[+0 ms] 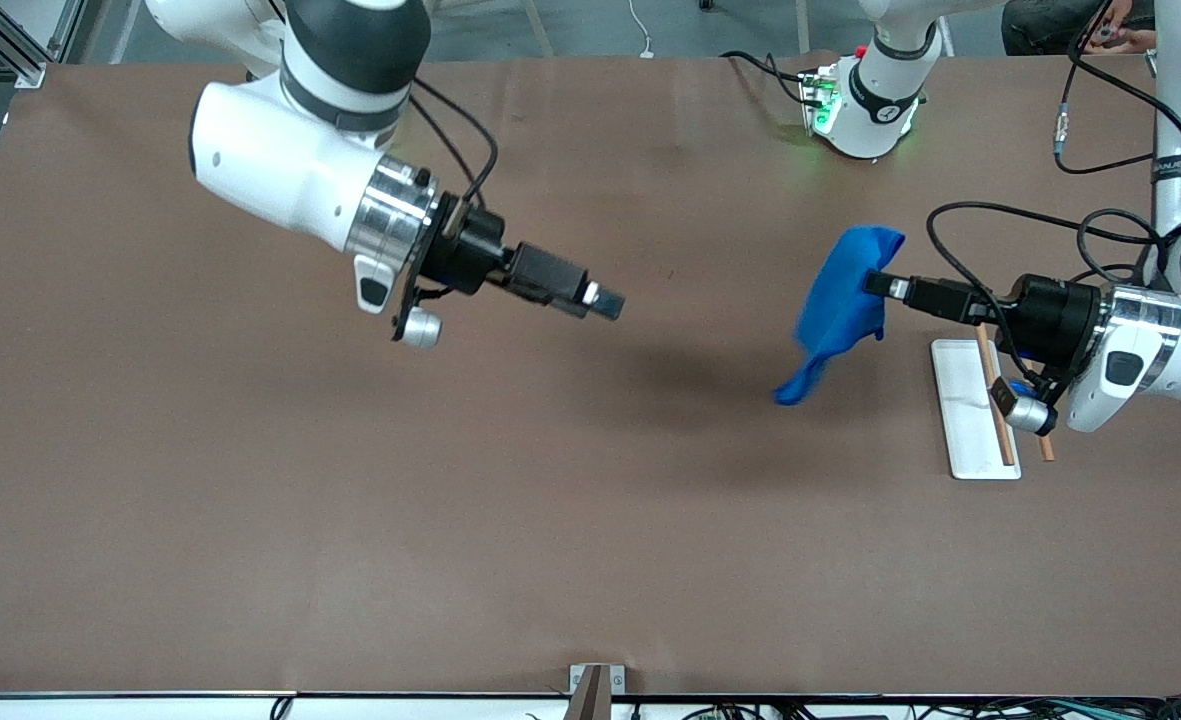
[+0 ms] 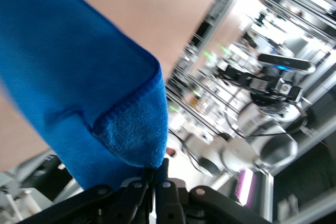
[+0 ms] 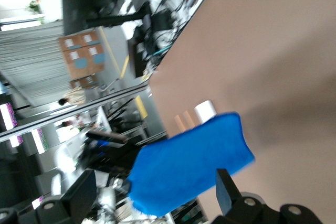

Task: Right arm passes towel to left arm to hang
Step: 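Open the right gripper and withdraw it while the left gripper holds towel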

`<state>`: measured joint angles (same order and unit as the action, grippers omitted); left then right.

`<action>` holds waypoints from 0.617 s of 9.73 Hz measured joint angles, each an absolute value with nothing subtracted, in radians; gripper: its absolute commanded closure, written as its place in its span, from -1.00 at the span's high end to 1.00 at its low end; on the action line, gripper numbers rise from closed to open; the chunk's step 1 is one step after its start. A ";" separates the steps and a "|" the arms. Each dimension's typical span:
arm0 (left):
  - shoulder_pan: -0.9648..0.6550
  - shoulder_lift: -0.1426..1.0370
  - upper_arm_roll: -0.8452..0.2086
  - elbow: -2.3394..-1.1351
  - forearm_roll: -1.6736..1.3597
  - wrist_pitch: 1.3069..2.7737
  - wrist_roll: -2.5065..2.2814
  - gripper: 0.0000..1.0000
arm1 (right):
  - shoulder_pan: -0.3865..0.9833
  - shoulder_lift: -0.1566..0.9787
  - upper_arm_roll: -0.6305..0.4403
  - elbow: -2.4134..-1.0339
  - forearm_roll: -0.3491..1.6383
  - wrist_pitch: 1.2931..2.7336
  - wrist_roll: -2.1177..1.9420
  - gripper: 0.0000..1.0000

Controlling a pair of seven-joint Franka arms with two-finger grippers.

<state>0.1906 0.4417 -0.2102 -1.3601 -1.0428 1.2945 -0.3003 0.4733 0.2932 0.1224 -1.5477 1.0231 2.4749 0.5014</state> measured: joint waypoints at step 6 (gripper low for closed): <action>0.137 0.424 -0.224 -1.335 -0.498 1.384 -0.316 -1.00 | 0.282 0.256 0.115 -1.609 0.360 2.253 0.501 1.00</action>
<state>0.1374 0.4242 -0.2236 -1.3352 -0.4982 1.3838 -0.3160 0.2823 0.2557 0.1146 -1.6088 0.3605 2.2528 0.5008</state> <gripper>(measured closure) 0.974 0.000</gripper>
